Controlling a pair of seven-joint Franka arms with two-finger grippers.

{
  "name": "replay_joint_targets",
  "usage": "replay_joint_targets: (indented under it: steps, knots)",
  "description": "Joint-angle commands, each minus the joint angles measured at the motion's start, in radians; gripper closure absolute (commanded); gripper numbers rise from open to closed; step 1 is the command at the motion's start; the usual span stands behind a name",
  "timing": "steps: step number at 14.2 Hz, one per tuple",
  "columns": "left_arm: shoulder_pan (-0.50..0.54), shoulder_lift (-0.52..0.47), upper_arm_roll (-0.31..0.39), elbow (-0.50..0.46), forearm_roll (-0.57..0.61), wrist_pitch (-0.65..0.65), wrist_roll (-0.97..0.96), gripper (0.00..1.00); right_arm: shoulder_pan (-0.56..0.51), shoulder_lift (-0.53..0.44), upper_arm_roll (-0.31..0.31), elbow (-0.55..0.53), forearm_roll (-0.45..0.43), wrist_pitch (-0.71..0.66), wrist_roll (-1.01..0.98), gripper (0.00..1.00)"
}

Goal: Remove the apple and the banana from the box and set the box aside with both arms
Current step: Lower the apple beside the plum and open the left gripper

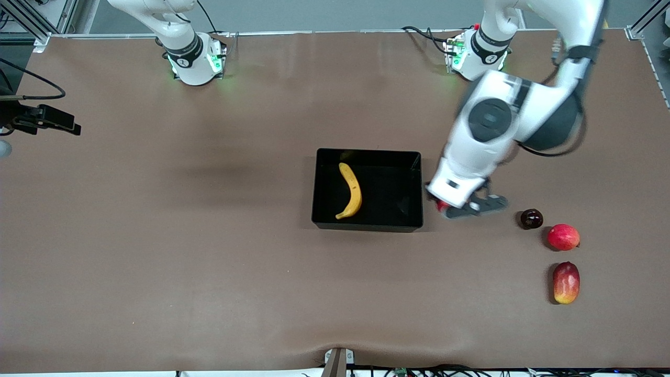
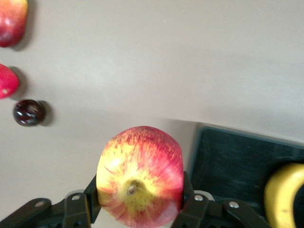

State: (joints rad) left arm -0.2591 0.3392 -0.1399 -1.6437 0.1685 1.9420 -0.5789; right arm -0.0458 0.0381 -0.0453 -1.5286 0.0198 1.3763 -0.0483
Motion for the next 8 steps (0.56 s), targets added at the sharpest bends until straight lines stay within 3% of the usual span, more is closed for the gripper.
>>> replay_joint_targets:
  steps: [1,8]
  knots:
    - [0.052,0.04,-0.007,0.015,0.014,0.035,0.1,1.0,-0.016,0.005,0.015,0.013,0.0,-0.008,0.004,0.0]
    - [0.216,0.21,-0.007,0.013,0.059,0.248,0.3,1.0,-0.016,0.005,0.015,0.013,0.0,-0.01,0.004,0.0]
